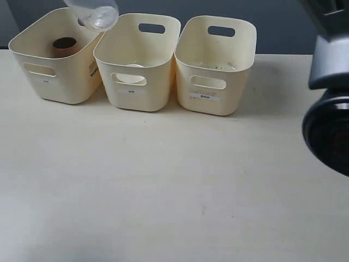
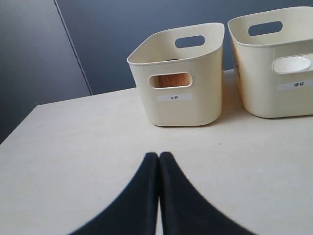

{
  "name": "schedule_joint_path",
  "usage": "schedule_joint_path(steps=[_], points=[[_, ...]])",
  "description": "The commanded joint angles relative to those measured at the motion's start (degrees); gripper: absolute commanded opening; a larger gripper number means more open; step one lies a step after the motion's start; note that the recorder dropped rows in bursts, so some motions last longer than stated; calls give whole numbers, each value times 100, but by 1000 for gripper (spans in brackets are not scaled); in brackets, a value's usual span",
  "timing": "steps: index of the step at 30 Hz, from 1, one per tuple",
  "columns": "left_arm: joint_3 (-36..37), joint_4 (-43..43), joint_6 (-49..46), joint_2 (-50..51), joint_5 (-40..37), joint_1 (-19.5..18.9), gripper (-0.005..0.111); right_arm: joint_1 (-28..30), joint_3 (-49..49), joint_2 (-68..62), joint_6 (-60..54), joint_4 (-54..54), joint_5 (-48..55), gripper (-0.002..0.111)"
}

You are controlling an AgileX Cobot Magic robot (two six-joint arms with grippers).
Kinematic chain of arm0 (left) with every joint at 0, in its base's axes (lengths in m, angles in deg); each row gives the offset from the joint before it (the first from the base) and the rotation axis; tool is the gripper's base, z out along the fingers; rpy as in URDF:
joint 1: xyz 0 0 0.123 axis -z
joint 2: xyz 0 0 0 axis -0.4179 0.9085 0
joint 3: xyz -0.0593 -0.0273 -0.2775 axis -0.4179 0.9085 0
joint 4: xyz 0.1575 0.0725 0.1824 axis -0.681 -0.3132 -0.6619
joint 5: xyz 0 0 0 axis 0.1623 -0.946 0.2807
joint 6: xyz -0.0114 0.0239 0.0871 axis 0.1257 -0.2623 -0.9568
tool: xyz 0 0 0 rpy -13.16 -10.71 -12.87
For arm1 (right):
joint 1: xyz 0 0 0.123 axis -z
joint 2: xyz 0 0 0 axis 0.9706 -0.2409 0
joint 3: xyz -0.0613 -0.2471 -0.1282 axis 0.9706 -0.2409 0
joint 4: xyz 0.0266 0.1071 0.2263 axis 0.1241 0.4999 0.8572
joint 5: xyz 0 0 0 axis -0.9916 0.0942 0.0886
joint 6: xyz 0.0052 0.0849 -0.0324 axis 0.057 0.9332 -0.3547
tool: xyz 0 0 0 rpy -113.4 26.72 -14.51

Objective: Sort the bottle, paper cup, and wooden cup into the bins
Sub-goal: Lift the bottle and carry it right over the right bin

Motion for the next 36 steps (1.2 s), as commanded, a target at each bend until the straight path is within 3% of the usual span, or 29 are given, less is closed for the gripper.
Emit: schedule_joint_path(steps=[1,9,14,21,24,31,36], points=[[-28,13,10,22,18,4,0,77,-849,449,178,-684,-17,-1],[-28,13,10,22,18,4,0,100,-2162,993,457,-1385,-17,-1],[-28,13,10,22,18,4,0,485,-3292,1459,672,-1316,-120,-1],[-28,13,10,22,18,4,0,1313,-5659,2443,774,-923,-2371,-1],[-28,13,10,22,18,4,0,1774,-6573,2800,762,-463,-4011,-1],[-28,13,10,22,18,4,0,2704,-6686,2249,601,784,-5096,-1],[-28,13,10,22,18,4,0,2902,-6582,1668,-195,2026,-5583,-1]])
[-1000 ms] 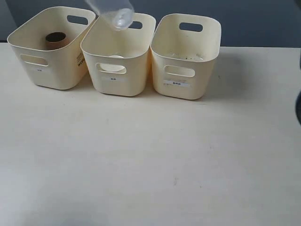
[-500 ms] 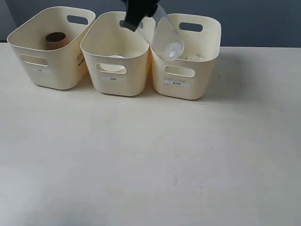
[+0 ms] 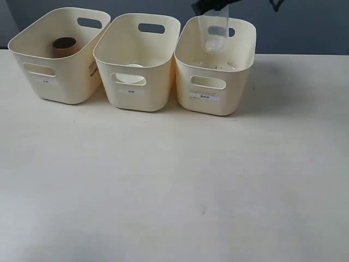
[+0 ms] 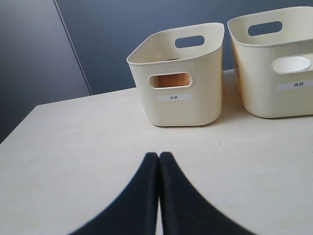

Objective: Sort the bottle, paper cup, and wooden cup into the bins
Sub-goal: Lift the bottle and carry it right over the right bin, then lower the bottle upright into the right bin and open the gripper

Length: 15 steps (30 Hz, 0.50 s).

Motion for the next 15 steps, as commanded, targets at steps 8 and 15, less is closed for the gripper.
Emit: schedule_joint_path(steps=[8,15], points=[[-28,13,10,22,18,4,0,175,430,-997,-727,1317,-86,-1],[-28,13,10,22,18,4,0,374,430,-1160,-705,1954,-49,-1]])
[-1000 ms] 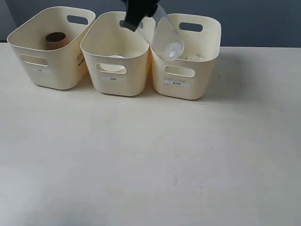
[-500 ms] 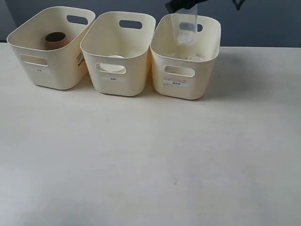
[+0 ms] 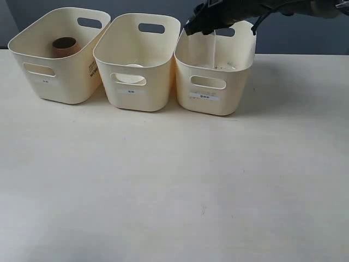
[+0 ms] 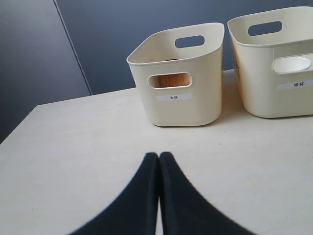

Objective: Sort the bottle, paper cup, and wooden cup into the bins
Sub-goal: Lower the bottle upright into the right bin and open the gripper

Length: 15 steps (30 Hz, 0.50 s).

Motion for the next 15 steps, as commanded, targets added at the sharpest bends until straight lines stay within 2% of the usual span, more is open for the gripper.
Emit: schedule_joint_path(steps=[1,15], points=[[-28,13,10,22,18,4,0,155,55,-84,-6,344,-40,-1],[-28,13,10,22,18,4,0,177,55,-345,23,430,-107,-1]])
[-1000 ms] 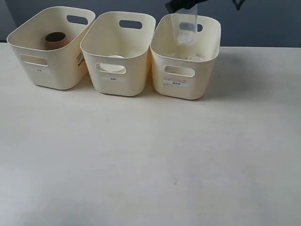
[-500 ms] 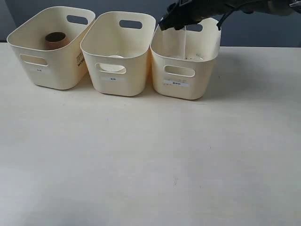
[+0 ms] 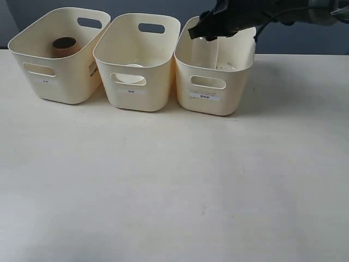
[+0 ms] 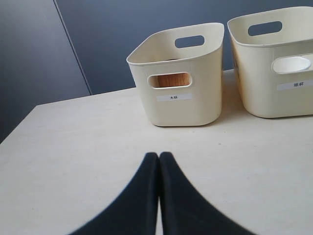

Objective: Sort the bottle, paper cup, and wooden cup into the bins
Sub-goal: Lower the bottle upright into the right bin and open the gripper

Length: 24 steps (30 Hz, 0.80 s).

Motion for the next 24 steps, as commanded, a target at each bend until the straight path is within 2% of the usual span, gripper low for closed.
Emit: schedule_joint_path(steps=[1,9,10,14,16,24], points=[[-28,13,10,22,18,4,0,36,45,-65,9,-33,-54,-1],[-28,13,10,22,18,4,0,36,45,-81,-2,-217,138,2],[-28,13,10,22,18,4,0,36,45,-81,-2,-228,152,5],[-28,13,10,22,18,4,0,36,45,-81,-2,-228,262,32],[-28,13,10,22,18,4,0,36,45,-81,-2,-228,296,37],[-28,13,10,22,18,4,0,36,45,-81,-2,-242,502,37]])
